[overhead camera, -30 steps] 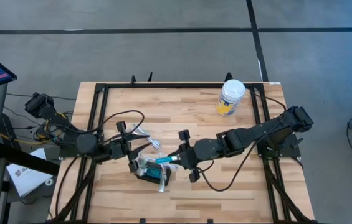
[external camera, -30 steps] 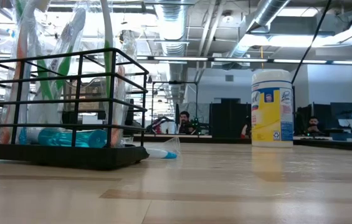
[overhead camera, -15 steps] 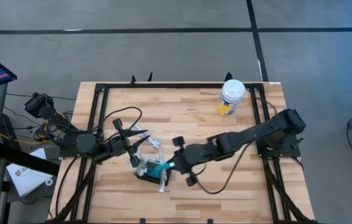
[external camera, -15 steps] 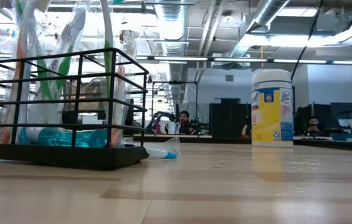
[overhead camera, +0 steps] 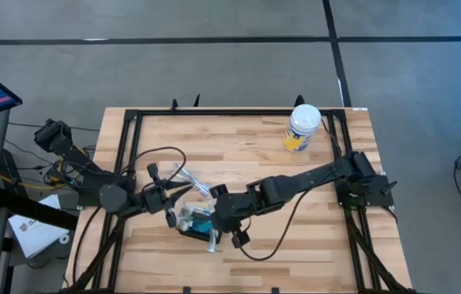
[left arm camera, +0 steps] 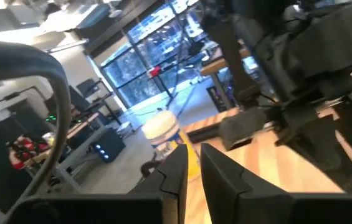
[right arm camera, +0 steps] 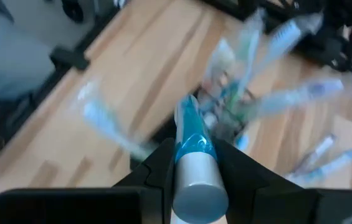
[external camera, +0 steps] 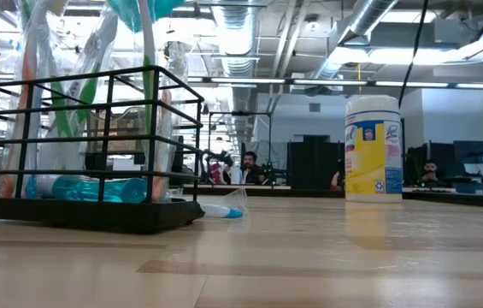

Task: Pick & Place toothbrushing station
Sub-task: Put the mouthwash into the mesh organizer

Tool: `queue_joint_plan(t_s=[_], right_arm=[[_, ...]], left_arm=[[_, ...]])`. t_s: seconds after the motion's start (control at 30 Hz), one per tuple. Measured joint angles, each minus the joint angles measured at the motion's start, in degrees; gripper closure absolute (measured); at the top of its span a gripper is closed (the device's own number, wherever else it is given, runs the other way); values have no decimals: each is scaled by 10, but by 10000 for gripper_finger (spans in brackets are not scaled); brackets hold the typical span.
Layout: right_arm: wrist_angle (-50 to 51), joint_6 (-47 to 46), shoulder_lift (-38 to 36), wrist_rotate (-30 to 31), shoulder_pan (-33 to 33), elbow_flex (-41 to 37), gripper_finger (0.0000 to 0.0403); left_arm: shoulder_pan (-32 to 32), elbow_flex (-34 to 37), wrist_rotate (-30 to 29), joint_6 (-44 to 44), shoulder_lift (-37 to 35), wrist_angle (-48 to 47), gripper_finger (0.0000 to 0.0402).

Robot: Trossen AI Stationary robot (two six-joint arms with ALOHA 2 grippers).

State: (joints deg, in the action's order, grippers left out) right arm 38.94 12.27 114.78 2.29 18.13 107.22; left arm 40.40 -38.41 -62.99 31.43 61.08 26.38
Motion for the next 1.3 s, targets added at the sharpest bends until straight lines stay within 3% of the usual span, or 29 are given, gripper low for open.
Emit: queue_joint_plan(t_s=[0.37, 1.3], right_arm=[[12, -5, 9, -10, -2, 22, 321], [-6, -13, 14, -10, -6, 12, 321]], left_arm=[[40, 0, -6, -16, -1, -26, 376], [43, 34, -6, -53, -4, -40, 376]])
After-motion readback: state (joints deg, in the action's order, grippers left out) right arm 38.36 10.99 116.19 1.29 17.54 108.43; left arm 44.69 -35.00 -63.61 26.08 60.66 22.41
